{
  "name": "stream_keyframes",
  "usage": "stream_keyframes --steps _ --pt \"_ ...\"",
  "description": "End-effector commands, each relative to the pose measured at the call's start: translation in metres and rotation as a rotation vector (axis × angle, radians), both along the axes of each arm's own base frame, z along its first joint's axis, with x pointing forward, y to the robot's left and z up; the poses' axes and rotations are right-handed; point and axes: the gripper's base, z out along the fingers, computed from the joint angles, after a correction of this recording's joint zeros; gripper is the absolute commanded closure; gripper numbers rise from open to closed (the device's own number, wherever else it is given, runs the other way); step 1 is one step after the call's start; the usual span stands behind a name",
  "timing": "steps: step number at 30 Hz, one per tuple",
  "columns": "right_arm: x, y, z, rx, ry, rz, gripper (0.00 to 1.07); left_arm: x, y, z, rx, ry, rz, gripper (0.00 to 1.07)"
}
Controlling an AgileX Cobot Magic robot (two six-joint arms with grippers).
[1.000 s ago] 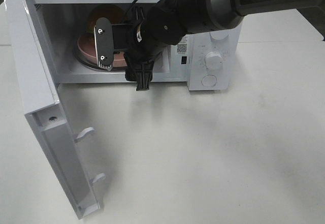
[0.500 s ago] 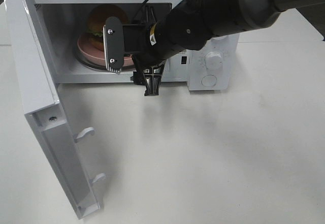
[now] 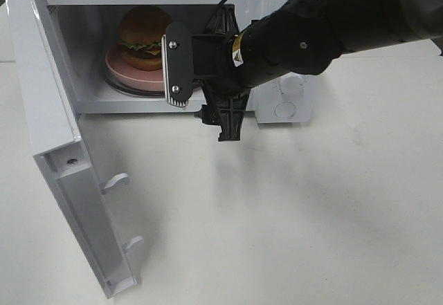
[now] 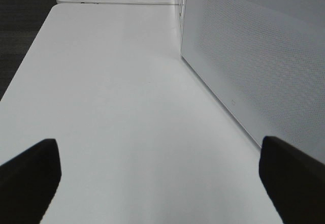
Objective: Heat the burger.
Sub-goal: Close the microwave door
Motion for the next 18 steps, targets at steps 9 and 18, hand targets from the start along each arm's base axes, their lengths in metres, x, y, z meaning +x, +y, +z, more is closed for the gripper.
stream_keyframes --steps 9,18 --pt "-0.032 -0.026 0.026 0.119 0.026 -0.101 0.31 -0.002 0.0 0.0 -0.005 -0.018 0.001 0.08" --pt "-0.059 -0.049 0.033 0.145 0.075 -0.167 0.31 -0.002 0.0 0.0 -0.005 -0.018 0.001 0.08"
